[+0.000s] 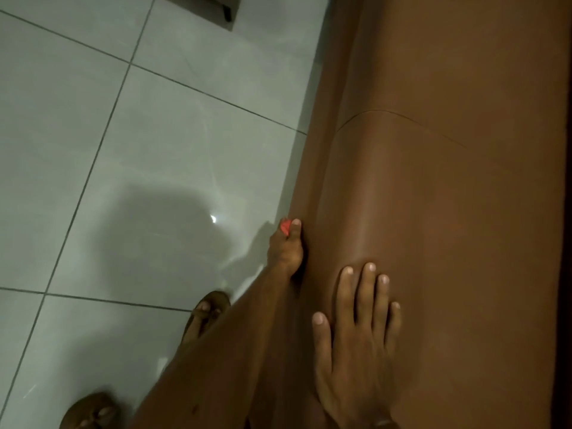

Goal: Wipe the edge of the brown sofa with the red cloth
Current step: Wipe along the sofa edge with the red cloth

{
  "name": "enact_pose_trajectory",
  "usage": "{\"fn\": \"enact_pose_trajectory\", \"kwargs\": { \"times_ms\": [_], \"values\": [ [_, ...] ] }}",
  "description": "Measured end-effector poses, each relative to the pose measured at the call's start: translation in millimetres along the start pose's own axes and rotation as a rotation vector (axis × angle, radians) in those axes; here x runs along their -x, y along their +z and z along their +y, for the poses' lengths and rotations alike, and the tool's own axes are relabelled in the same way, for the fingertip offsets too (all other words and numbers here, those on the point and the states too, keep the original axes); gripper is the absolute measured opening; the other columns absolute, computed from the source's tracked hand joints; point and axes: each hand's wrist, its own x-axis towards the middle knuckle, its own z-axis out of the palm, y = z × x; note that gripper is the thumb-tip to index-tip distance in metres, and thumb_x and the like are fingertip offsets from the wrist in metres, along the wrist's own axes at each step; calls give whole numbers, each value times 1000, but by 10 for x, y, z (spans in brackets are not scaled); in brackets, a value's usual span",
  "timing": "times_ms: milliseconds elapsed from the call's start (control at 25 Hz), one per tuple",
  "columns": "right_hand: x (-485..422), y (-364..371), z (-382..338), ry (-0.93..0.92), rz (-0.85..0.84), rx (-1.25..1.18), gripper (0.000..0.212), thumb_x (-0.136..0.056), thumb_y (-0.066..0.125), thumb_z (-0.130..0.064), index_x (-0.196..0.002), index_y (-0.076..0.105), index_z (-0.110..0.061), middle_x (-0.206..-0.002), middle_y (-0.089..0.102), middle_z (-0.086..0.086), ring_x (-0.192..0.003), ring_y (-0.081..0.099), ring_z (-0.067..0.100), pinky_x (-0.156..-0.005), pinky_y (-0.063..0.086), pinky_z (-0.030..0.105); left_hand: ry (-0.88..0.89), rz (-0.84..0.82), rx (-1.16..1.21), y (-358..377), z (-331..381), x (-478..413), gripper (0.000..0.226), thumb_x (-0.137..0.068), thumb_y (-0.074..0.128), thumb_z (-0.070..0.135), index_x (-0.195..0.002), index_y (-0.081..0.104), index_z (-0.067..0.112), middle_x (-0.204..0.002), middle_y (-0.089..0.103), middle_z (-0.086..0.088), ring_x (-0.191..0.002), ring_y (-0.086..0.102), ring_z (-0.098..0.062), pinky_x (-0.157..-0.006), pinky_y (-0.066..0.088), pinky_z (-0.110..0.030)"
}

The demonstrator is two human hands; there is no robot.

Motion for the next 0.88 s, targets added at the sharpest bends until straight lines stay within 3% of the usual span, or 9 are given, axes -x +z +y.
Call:
{"fn": "enact_pose_trajectory", "kwargs": {
  "times_ms": [120, 320, 560, 680, 880],
  "values": [
    [-441, -119, 68, -61, -70, -33, 75, -106, 33, -51, -172, 25, -18, -182, 17, 12, -168, 18, 36, -130, 27, 62, 53, -35, 13, 72, 334, -100, 51, -108, 43, 51, -141, 65, 18, -147, 70, -13, -138, 65, -35, -121, 48, -49],
    [-1764, -144, 204, -57, -19, -137, 77, -108, 30, -53, -175, 7, -21, -184, 1, 6, -171, 0, 29, -135, 12, 61, 216, -40, 26, 249, 1170, -629, 52, -108, 43, 50, -145, 64, 19, -146, 70, -14, -136, 66, -35, -120, 49, -50],
    [-1799, 17, 199, -44, 58, -116, 80, -105, 35, -51, -175, 12, -18, -184, 5, 9, -171, 4, 31, -134, 13, 62, 61, -20, 20, 209, 971, -665, 51, -111, 40, 48, -137, 66, 13, -140, 71, -17, -132, 67, -37, -118, 50, -51],
    [-1836, 65, 212, -51, 79, -117, 80, -105, 34, -50, -174, 13, -17, -184, 5, 10, -171, 5, 33, -133, 14, 64, 123, -41, 28, 314, 1437, -877, 52, -109, 42, 51, -141, 65, 17, -145, 70, -16, -137, 65, -37, -121, 49, -52],
    [-1833, 179, 216, -72, 111, -116, 82, -103, 34, -52, -174, 14, -17, -183, 7, 12, -170, 8, 35, -134, 12, 62, 232, -35, -49, 404, 2080, -1467, 56, -112, 41, 44, -155, 54, 10, -160, 58, -19, -151, 54, -35, -128, 39, -42]
  ]
}}
